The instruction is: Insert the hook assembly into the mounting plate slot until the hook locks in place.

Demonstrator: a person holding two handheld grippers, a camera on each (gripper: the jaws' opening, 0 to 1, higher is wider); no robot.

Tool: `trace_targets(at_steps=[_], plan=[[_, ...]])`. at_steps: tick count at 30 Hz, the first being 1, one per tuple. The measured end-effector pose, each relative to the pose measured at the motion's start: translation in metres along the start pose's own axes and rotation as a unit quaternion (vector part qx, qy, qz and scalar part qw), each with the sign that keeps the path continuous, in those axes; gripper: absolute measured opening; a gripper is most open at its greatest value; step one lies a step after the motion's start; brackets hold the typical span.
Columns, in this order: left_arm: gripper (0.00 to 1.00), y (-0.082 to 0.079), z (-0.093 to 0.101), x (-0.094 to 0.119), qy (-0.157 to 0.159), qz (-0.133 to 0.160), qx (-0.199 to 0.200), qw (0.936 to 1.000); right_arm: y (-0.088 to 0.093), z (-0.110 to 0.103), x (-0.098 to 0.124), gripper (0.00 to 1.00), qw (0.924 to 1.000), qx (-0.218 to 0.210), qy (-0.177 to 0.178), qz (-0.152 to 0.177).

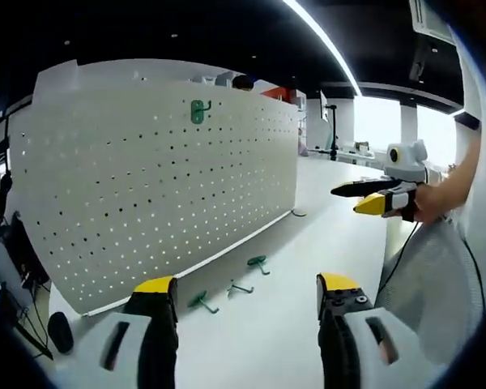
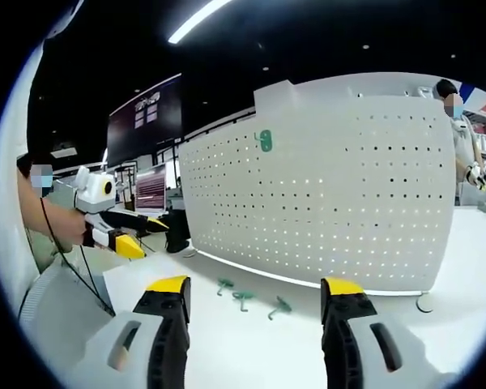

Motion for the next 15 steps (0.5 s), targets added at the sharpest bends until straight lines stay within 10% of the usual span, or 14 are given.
trace_targets(at_steps=[15], plan=[[0.71, 0.012, -0.011, -0.019, 0.051, -0.071, -0.068, 0.9938, 0.0, 0.002, 0.001, 0.63, 1.0, 0.001, 0.0, -0.001]])
Point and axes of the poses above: the point that each gripper's makers call its tool centre point, and the gripper's own axes: x roughly backward along the fingers, z roughly to its right, y roughly out of its underside, the point moved 6 cm from there along x, roughly backward along the fingers, and after that the axes turned 9 degrees about -y, right-handed, at the moved point
